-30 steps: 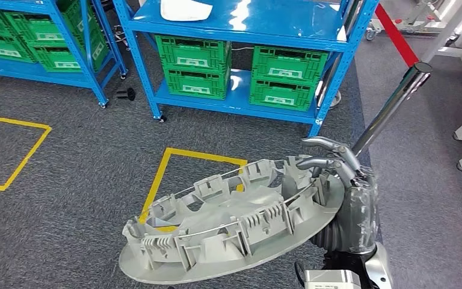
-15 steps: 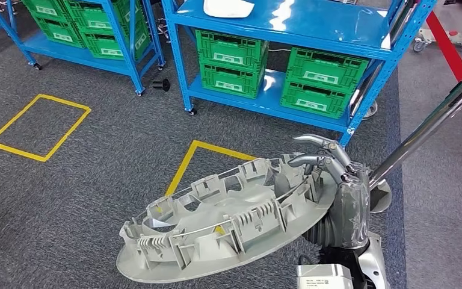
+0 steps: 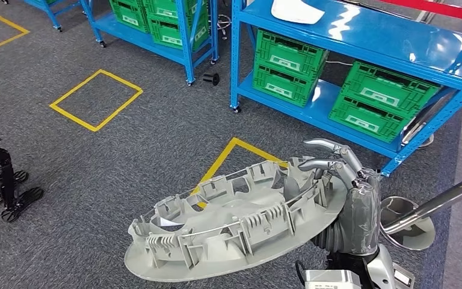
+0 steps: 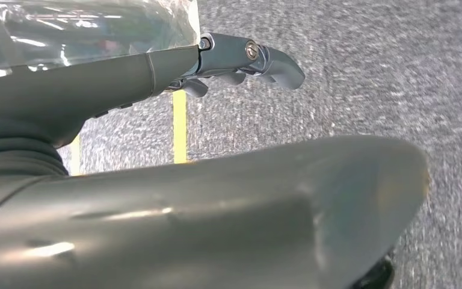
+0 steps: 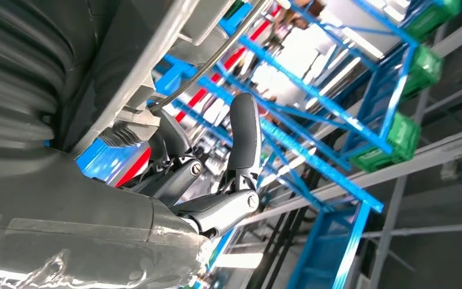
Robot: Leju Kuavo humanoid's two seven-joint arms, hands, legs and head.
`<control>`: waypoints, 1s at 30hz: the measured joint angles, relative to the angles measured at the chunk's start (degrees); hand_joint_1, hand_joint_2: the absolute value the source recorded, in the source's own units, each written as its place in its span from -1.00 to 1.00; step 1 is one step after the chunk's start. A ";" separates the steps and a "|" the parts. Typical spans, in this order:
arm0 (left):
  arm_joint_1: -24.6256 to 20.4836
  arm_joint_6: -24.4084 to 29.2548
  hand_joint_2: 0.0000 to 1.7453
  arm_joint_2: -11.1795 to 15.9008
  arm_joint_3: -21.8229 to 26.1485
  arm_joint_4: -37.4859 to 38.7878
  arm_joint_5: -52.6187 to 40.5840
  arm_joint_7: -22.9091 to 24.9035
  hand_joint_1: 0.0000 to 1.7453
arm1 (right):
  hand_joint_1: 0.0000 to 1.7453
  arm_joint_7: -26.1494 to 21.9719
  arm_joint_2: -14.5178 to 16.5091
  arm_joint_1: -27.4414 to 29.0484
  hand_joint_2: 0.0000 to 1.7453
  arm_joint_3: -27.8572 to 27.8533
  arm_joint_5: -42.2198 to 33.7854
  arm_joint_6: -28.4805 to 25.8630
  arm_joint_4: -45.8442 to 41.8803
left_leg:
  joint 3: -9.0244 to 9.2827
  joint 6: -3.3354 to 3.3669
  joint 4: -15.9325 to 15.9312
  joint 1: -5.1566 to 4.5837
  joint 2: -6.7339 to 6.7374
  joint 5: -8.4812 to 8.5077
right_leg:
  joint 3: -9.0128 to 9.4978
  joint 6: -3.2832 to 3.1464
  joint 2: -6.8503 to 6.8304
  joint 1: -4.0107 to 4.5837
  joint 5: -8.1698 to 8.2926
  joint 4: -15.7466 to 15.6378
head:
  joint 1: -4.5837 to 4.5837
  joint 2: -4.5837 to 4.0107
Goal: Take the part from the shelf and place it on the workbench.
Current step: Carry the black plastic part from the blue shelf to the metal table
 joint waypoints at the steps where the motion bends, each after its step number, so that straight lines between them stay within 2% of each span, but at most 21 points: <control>1: -0.03 0.03 1.00 -0.06 -0.01 -0.01 -0.03 -0.01 -1.00 | 1.00 0.05 -0.02 0.06 1.00 -0.01 0.01 -0.11 -0.04 | -0.44 -0.37 0.06 0.17 -0.68 0.22 | 0.37 -0.08 0.85 0.01 0.07 -1.13 | 0.02 0.00; 3: 0.07 0.14 1.00 -0.10 -0.03 0.00 -0.11 0.00 -1.00 | 1.00 0.15 -0.05 0.13 1.00 -0.06 0.02 -0.30 -0.12 | -1.06 -1.22 0.01 0.44 -2.10 0.68 | 0.37 -0.24 -0.30 -0.01 0.25 -1.71 | 0.14 0.00; 4: 0.18 0.22 1.00 -0.12 -0.05 0.00 -0.15 0.01 -1.00 | 1.00 0.21 -0.08 0.15 1.00 -0.10 -0.01 -0.34 -0.12 | -1.36 -1.58 0.22 0.35 -1.81 0.54 | 0.53 -0.47 -1.15 -0.15 0.47 -2.07 | 0.16 0.00; 6: 0.20 0.39 1.00 -0.09 -0.11 0.00 -0.36 0.03 -1.00 | 1.00 0.33 -0.13 0.29 1.00 -0.19 -0.11 -0.46 -0.16 | -2.80 -2.26 3.24 0.12 1.08 -1.56 | 0.95 -0.94 -3.10 -0.45 0.86 -2.81 | -0.44 0.00; 7: 0.12 0.44 1.00 -0.09 -0.15 -0.01 -0.51 0.03 -1.00 | 1.00 0.39 -0.15 0.37 1.00 -0.20 -0.24 -0.53 -0.18 | -4.12 -2.56 6.29 0.13 3.10 -3.36 | 1.06 -1.06 -4.05 -0.35 0.89 -2.87 | -0.85 0.00; 8: 0.02 0.45 1.00 -0.08 -0.19 -0.01 -0.69 0.03 -1.00 | 1.00 0.42 -0.16 0.45 1.00 -0.20 -0.36 -0.59 -0.21 | -5.58 -2.84 9.96 0.33 4.36 -5.20 | 1.08 -1.14 -5.01 -0.28 0.86 -2.86 | -1.27 0.00; 10: 0.00 0.44 1.00 -0.07 -0.27 -0.01 -0.91 0.03 -1.00 | 1.00 0.51 -0.19 0.51 1.00 -0.19 -0.54 -0.62 -0.20 | -7.20 -3.29 14.63 0.71 5.21 -6.78 | 1.05 -1.14 -6.87 -0.22 0.72 -2.75 | -1.60 0.00; 11: 0.07 0.42 1.00 -0.07 -0.30 -0.01 -0.95 0.06 -1.00 | 1.00 0.56 -0.19 0.52 1.00 -0.18 -0.56 -0.62 -0.20 | -6.62 -3.42 14.08 0.84 5.40 -6.08 | 1.06 -1.07 -7.72 -0.22 0.63 -2.66 | -1.73 0.00; 13: 0.11 0.39 1.00 -0.04 -0.32 -0.01 -0.96 0.19 -1.00 | 1.00 0.63 -0.20 0.49 1.00 -0.17 -0.60 -0.57 -0.20 | -2.77 -3.36 7.42 0.91 6.56 -2.79 | 1.17 -0.78 -9.19 -0.21 0.36 -2.42 | -1.99 0.00; 15: -0.08 0.36 1.00 -0.04 -0.34 -0.01 -0.97 0.33 -1.00 | 1.00 0.65 -0.21 0.46 1.00 -0.17 -0.64 -0.47 -0.21 | 0.67 -2.72 1.17 0.39 8.68 -1.05 | 1.21 -0.25 -10.41 0.06 0.07 -2.14 | -2.20 0.00; 16: -0.14 0.34 1.00 -0.05 -0.34 -0.01 -0.98 0.41 -1.00 | 1.00 0.67 -0.22 0.44 1.00 -0.16 -0.66 -0.38 -0.21 | 1.25 -2.26 -0.11 0.12 9.27 -1.01 | 1.18 0.04 -10.96 0.20 0.01 -2.06 | -2.20 0.00; 18: -0.05 0.36 1.00 -0.06 -0.34 -0.01 -0.98 0.57 -1.00 | 1.00 0.72 -0.24 0.34 1.00 -0.13 -0.69 -0.17 -0.21 | 1.08 -1.27 -0.43 -0.13 8.63 -0.97 | 1.18 0.67 -11.98 0.27 0.02 -2.13 | -2.10 0.00; 19: 0.06 0.40 1.00 -0.06 -0.34 -0.01 -0.98 0.67 -1.00 | 1.00 0.74 -0.25 0.26 1.00 -0.13 -0.71 -0.07 -0.20 | 1.01 -0.88 -0.62 -0.03 8.06 -0.78 | 1.22 1.00 -11.58 0.16 -0.21 -2.07 | -1.99 0.00; 21: 0.04 0.51 1.00 -0.08 -0.33 -0.01 -0.98 0.77 -1.00 | 1.00 0.77 -0.32 0.16 1.00 -0.16 -0.77 0.06 -0.20 | 0.97 -0.13 -1.04 0.27 6.92 -0.38 | 0.15 1.47 -8.51 -0.13 -2.24 0.50 | -1.65 0.00; 23: -0.13 0.56 1.00 -0.16 -0.33 -0.01 -0.98 0.79 -1.00 | 1.00 0.78 -0.42 0.22 1.00 -0.16 -0.86 0.10 -0.19 | 0.81 0.28 -1.10 0.30 5.67 -0.17 | -3.20 1.54 -5.56 -0.25 -5.96 7.69 | -1.02 0.00; 24: -0.16 0.55 1.00 -0.19 -0.34 -0.01 -0.98 0.80 -1.00 | 1.00 0.79 -0.46 0.25 1.00 -0.14 -0.90 0.10 -0.18 | 0.75 0.38 -1.09 0.21 4.95 -0.12 | -5.08 1.51 -5.18 -0.23 -7.35 11.55 | -0.74 0.00; 25: -0.14 0.55 1.00 -0.21 -0.34 -0.01 -0.98 0.81 -1.00 | 1.00 0.79 -0.50 0.27 1.00 -0.13 -0.90 0.10 -0.14 | 0.72 0.43 -1.05 0.12 4.19 -0.09 | -6.31 1.47 -5.11 -0.21 -7.69 13.94 | -0.59 0.00; 26: -0.10 0.54 1.00 -0.20 -0.36 -0.01 -0.98 0.84 -1.00 | 1.00 0.79 -0.53 0.27 1.00 -0.12 -0.90 0.10 -0.10 | 0.71 0.44 -0.97 0.06 3.37 -0.08 | -6.58 1.37 -5.04 -0.19 -6.87 14.21 | -0.51 0.00; 27: -0.08 0.55 1.00 -0.20 -0.36 -0.01 -0.98 0.85 -1.00 | 1.00 0.80 -0.57 0.27 1.00 -0.12 -0.90 0.10 -0.07 | 0.72 0.43 -0.84 0.03 2.50 -0.08 | -5.72 1.21 -4.79 -0.20 -4.97 12.05 | -0.44 0.00; 28: -0.08 0.56 1.00 -0.21 -0.37 -0.01 -0.98 0.85 -1.00 | 1.00 0.80 -0.62 0.25 1.00 -0.13 -0.90 0.10 -0.04 | 0.70 0.37 -0.65 0.04 1.62 -0.11 | -4.09 0.99 -4.06 -0.22 -2.60 8.24 | -0.30 0.00; 30: -0.18 0.60 1.00 -0.27 -0.37 -0.01 -0.98 0.81 -1.00 | 1.00 0.84 -0.73 0.25 1.00 -0.15 -0.92 0.09 -0.04 | 0.29 0.00 -0.17 0.01 0.02 -0.11 | -1.11 0.65 -1.49 -0.39 0.20 1.31 | -0.13 0.00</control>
